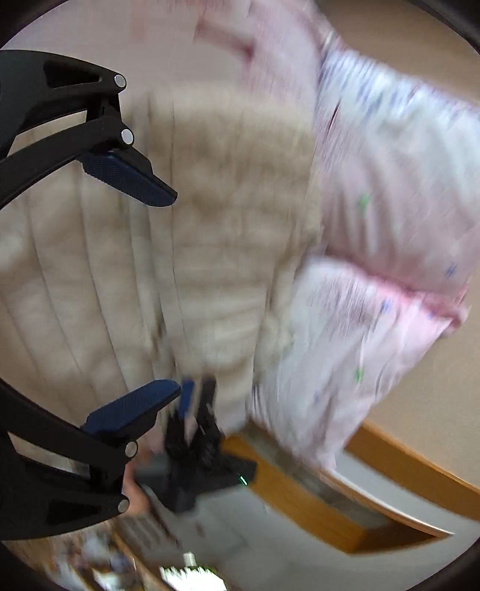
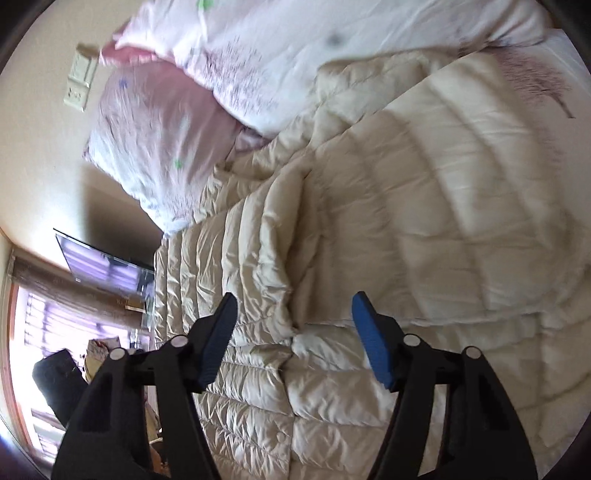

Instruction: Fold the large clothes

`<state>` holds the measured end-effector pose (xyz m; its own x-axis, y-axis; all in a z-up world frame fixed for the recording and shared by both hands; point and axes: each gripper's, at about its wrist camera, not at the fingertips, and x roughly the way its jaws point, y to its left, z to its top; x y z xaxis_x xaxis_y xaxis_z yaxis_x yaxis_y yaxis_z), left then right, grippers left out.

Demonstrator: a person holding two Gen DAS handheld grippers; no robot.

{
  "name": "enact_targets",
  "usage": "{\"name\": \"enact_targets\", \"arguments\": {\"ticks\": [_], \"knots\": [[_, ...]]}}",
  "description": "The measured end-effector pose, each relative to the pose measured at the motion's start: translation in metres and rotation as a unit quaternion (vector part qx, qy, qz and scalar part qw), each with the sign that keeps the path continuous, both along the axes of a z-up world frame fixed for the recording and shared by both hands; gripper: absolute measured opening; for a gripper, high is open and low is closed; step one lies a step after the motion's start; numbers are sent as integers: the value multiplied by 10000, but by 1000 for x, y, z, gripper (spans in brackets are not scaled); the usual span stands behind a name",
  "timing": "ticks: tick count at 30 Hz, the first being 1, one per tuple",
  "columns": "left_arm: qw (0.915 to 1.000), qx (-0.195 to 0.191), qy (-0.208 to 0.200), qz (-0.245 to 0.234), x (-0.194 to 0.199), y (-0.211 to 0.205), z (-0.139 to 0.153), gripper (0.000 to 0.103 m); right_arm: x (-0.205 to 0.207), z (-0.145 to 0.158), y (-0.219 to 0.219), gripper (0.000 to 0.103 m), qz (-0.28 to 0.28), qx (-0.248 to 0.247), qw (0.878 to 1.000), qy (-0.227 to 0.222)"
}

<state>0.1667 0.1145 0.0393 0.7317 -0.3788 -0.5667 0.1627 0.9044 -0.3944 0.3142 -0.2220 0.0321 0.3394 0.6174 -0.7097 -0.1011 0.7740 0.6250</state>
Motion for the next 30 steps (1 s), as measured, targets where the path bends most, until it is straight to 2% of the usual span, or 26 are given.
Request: {"name": "enact_targets", "arguments": {"ticks": [1,2,3,4,6,8,11,13,15,17,20,27,29,30], "knots": [[9989,379,-3,278,-9,12,-2,95,2,-3,8,61,62,-64,10000,19],[9976,559,33,417,-13,20,-7,95,5,-5,14,60,119,-132,9998,29],[9961,692,109,530,-14,27,-13,95,7,-9,21,53,150,-271,9995,44],[9945,778,259,645,-17,38,-21,95,8,-11,26,35,160,-357,9992,32],[9923,826,488,786,-15,50,-33,95,7,-12,37,10,217,-509,9984,-81],[9899,832,703,908,-13,61,-45,95,3,-1,41,8,182,-573,9975,-361],[9875,931,795,996,-9,65,-52,95,-11,40,41,6,4,-694,9900,-1226],[9875,902,849,979,-5,64,-56,95,-23,69,29,6,-305,-706,9807,-1799],[9871,916,881,975,-5,65,-59,95,-32,84,8,6,-742,-795,9725,-2060],[9865,978,911,945,-2,62,-61,95,-32,81,-9,6,-1055,-1016,9702,-1930],[9859,1065,931,891,2,56,-63,95,-27,54,-26,6,-1126,-1094,9780,-1377],[9866,991,944,886,4,57,-63,95,-16,11,-32,6,-1186,-1204,9833,-680],[9867,1008,909,894,3,57,-62,95,-10,-1,-30,8,-1168,-1332,9829,-509],[9871,998,878,890,3,57,-62,95,-8,-7,-28,15,-1121,-1487,9817,-387]]}}
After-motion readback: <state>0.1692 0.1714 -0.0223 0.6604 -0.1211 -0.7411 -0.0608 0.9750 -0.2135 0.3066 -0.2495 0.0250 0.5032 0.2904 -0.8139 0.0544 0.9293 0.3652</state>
